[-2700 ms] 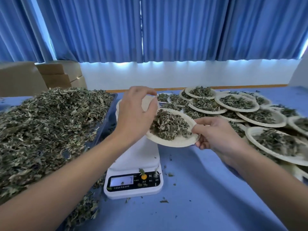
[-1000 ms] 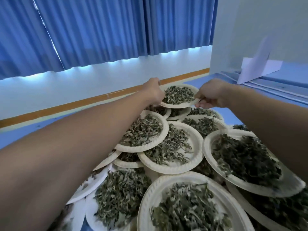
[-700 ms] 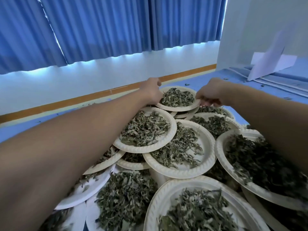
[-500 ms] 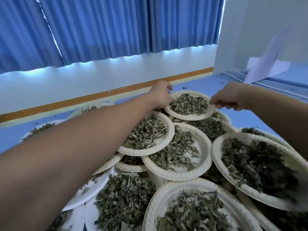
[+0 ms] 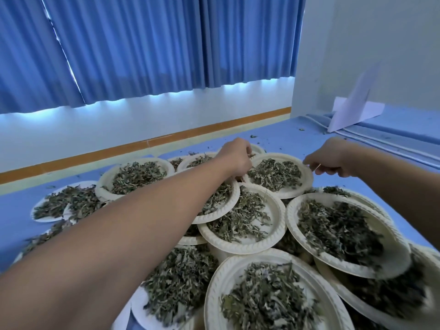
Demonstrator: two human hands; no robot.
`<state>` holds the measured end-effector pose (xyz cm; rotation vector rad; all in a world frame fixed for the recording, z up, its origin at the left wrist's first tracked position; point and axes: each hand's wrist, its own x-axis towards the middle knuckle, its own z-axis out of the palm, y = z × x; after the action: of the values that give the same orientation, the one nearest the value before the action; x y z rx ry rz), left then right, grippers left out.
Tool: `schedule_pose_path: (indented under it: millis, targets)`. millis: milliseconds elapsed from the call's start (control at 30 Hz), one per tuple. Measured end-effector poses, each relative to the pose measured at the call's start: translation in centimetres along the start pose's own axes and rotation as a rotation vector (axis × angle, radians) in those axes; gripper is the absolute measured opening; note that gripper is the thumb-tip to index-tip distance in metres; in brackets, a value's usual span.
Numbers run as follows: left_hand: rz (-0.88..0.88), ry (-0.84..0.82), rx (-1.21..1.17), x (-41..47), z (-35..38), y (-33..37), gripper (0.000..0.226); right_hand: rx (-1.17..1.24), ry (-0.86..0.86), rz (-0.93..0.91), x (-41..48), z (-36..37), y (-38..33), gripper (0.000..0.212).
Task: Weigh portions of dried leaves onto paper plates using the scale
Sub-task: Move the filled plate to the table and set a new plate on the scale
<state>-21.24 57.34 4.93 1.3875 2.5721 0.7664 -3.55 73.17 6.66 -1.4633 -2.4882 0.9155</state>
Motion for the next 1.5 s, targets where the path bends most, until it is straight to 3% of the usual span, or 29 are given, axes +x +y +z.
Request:
schedule_pose_path:
  millis: [100, 200, 333, 433, 667, 833, 967, 1167, 1333, 1500]
  targets:
    - [0.06, 0.094, -0.008, -1.1, -1.6, 0.1, 0.025, -0.072, 0.178, -0.063, -0.9, -0.4, -1.2, 0.032]
    - [0.135, 0.175, -0.045, -2.7, -3.7, 0.4, 0.024, -0.079, 0.263, -0.263, -2.7, -0.7, -4.0, 0.028]
    - [0.179, 0.257, -0.01, -6.1, -7.4, 1.0, 0.025, -0.079, 0.209, -0.55, -8.4, 1.4, -9.5, 0.023]
    - [0.136, 0.298, 0.102, -9.3, -10.8, 0.3, 0.026, -0.052, 0.171, -0.663, -12.8, 4.5, -14.3, 0.024]
    - [-0.062, 0.316, 0.253, -25.1, -19.6, -9.5, 0.024, 0.054, -0.027, -0.938, -24.4, 14.6, -23.2, 0.02]
    - [-0.17, 0.284, 0.273, -37.8, -23.1, -17.2, 0.022, -0.074, -0.134, -1.259, -32.4, 21.6, -27.2, 0.023]
    - [-0.134, 0.212, 0.348, -44.3, -23.6, -21.5, 0.018, -0.302, -0.159, -1.492, -36.5, 25.0, -28.7, 0.02]
    - [-0.101, 0.14, 0.346, -47.5, -22.8, -25.2, 0.021, -0.549, -0.156, -1.536, -38.3, 27.5, -29.2, 0.04]
    - [-0.038, 0.156, 0.323, -48.4, -22.4, -25.9, 0.022, -0.56, -0.196, -1.567, -38.4, 27.4, -29.4, 0.02]
    - [-0.012, 0.163, 0.328, -48.4, -22.6, -26.1, 0.019, -0.681, -0.143, -1.628, -38.6, 27.2, -29.5, 0.021]
